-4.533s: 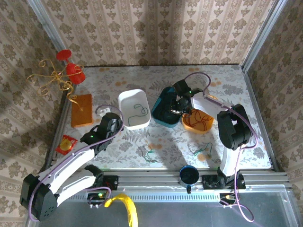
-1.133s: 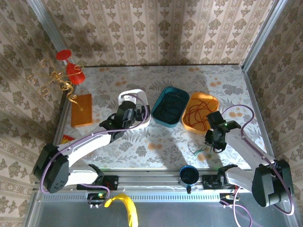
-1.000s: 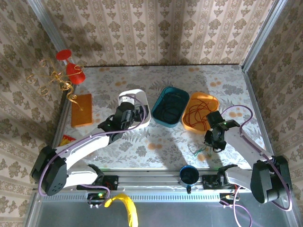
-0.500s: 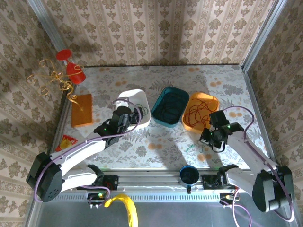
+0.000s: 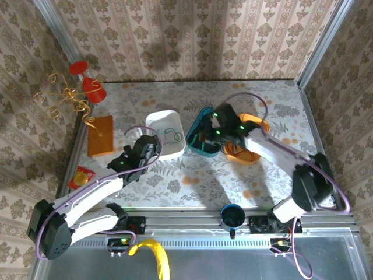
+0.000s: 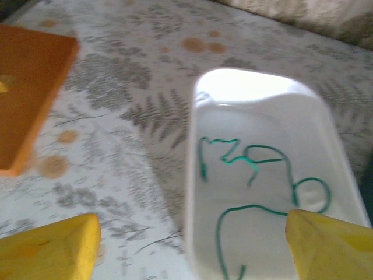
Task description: Untangle the cables
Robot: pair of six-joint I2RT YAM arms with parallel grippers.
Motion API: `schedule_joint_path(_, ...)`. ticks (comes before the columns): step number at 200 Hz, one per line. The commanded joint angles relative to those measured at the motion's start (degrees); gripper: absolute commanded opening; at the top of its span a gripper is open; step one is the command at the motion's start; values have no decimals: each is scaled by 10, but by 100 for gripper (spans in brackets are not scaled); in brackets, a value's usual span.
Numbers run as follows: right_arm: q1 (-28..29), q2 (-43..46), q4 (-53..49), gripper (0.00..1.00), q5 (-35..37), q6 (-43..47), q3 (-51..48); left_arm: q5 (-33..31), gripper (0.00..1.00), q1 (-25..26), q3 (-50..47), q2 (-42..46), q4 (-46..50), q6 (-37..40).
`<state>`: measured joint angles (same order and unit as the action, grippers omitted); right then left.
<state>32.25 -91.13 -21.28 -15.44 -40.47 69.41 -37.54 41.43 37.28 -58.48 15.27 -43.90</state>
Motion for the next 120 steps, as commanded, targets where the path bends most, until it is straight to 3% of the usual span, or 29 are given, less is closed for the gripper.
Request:
schedule_joint_path(1, 19, -86, 22, 0, 6, 13, 99, -51, 83, -6, 10, 18, 103, -45)
schedule_joint_path(30, 28, -187, 33, 0, -13, 9, 199, -45, 84, -14, -7, 39, 118, -51)
schedule_joint_path(41, 28, -203, 44, 9, -29, 4, 211, -44, 84, -18, -11, 43, 121, -51)
schedule_joint_path(57, 27, -198, 51, 35, -31, 4, 208, -46, 84, -29, -13, 46, 128, -51)
schedule_joint_path(77, 23, -150, 33, 46, 20, 32, 178, -45, 85, -49, -14, 51, 131, -38)
schedule_joint_path(95, 8, -70, 33, 48, 76, 48, 114, -50, 90, -70, -13, 57, 134, -21)
schedule_joint_path(104, -5, -18, 38, 49, 110, 52, 68, -55, 100, -81, -11, 61, 138, -10)
schedule_joint_path(120, -36, 88, 46, 52, 196, 66, -22, -77, 100, -96, -9, 67, 147, 11)
